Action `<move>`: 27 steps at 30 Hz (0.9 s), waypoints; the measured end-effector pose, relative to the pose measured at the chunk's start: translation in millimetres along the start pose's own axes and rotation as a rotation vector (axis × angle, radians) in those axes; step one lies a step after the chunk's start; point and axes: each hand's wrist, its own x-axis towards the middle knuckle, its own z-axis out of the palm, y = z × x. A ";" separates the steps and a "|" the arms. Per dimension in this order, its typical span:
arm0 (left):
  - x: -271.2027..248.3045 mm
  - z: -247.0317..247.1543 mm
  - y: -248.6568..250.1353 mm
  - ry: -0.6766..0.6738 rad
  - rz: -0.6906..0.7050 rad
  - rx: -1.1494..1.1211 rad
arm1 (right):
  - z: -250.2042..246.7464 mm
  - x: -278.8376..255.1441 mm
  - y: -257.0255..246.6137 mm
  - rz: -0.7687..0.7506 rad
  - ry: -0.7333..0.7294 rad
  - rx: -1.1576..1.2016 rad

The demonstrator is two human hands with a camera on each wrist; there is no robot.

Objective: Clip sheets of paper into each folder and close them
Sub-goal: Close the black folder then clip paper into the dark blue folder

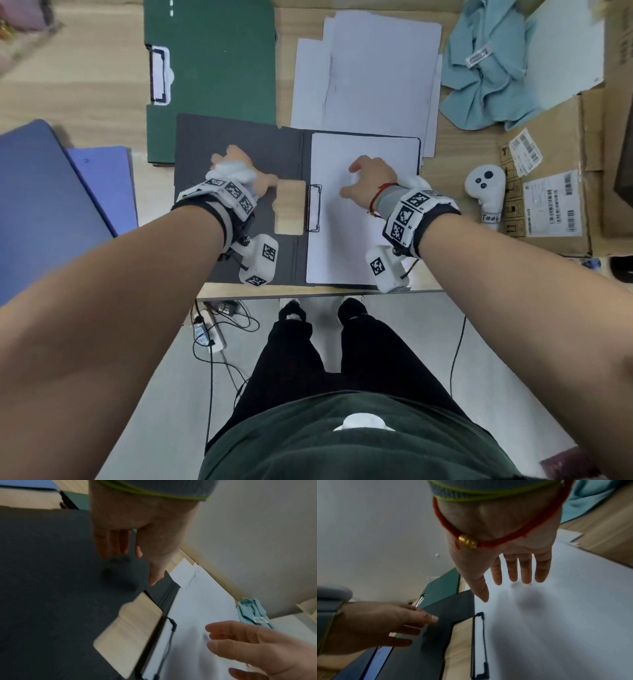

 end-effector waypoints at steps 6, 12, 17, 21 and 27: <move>13.9 -11.5 -55.1 0.035 -0.200 -0.027 | 40.0 7.0 -24.2 0.002 -0.063 -0.229; 25.4 -28.7 -85.4 -0.092 -0.096 0.003 | 50.8 4.6 -30.4 0.032 -0.043 -0.343; 29.7 -57.6 -88.1 -0.065 -0.031 -0.155 | 38.2 -2.7 -47.8 0.080 -0.098 -0.269; 22.5 -90.5 -66.7 -0.027 -0.008 -0.306 | 14.4 -21.4 -73.1 0.011 -0.090 -0.046; -30.2 -114.5 -2.8 -0.144 0.248 -0.629 | -36.9 -55.2 -107.8 -0.057 -0.219 0.540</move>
